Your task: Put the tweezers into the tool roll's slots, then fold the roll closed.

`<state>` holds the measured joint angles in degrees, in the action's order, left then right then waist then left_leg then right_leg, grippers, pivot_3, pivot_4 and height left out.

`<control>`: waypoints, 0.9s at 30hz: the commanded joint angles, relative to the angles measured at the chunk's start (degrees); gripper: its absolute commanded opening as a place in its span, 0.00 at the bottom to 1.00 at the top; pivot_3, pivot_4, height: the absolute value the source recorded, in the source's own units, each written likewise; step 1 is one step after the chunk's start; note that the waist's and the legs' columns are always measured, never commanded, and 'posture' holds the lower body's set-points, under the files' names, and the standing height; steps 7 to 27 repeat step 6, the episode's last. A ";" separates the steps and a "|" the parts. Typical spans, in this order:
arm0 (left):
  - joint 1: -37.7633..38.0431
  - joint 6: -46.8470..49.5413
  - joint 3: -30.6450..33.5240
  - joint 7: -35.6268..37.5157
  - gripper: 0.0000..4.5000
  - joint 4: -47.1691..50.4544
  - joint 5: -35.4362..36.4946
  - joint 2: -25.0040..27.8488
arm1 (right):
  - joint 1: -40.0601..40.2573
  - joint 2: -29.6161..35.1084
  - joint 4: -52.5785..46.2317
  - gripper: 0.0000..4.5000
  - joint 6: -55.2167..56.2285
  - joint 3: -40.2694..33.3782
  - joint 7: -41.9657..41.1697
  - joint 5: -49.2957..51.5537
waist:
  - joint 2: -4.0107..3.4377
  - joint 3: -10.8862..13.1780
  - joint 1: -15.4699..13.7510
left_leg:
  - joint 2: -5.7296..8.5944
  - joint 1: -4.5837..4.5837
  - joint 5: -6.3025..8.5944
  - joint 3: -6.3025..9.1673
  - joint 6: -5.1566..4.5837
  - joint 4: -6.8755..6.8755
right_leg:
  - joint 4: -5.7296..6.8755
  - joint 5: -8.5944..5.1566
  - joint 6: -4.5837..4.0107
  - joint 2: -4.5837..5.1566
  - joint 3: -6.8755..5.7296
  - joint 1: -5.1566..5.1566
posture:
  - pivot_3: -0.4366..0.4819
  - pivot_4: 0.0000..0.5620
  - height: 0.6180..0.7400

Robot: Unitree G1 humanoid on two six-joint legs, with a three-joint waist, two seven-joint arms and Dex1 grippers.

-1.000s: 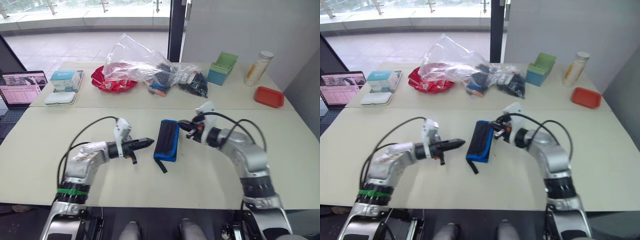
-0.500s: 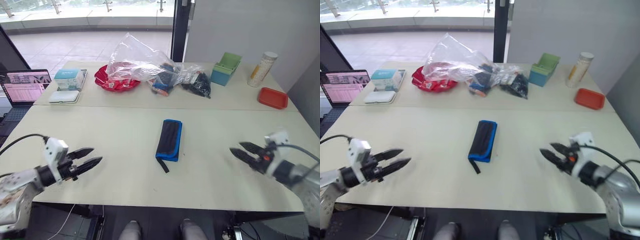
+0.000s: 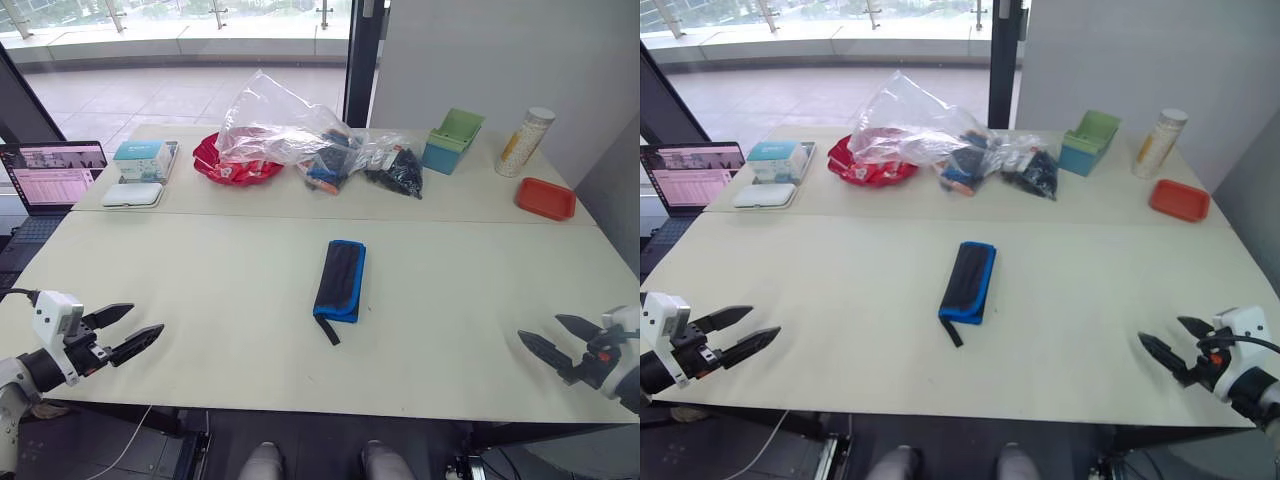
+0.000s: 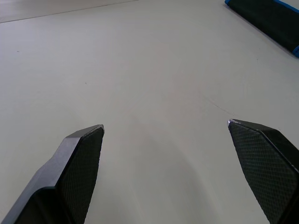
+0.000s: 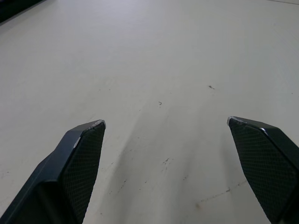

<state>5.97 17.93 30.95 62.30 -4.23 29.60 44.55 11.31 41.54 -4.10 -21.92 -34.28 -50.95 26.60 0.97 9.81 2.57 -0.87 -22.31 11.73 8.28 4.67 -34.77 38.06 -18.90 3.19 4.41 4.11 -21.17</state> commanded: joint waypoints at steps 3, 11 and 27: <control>-1.03 -0.07 -1.07 -1.20 0.99 1.11 0.19 0.45 | -0.48 0.20 -0.51 0.98 1.03 0.11 0.70 0.47 | 0.00 0.00 -0.01 | 0.01 -0.01 0.00 0.00 0.00 -0.01 | 0.00 0.00 0.00 0.01 0.00 0.00 | 0.48 0.27 1.00; -1.28 0.75 -1.85 -1.44 0.99 1.32 0.20 0.92 | -0.18 -0.15 -0.99 0.98 0.31 0.40 1.09 1.02 | 0.00 0.00 -0.02 | 0.01 0.00 0.00 0.00 0.00 -0.01 | 0.00 0.00 0.00 0.01 0.00 0.00 | 0.48 0.27 1.00; -1.28 0.75 -1.85 -1.44 0.99 1.32 0.20 0.92 | -0.18 -0.15 -0.99 0.98 0.31 0.40 1.09 1.02 | 0.00 0.00 -0.02 | 0.01 0.00 0.00 0.00 0.00 -0.01 | 0.00 0.00 0.00 0.01 0.00 0.00 | 0.48 0.27 1.00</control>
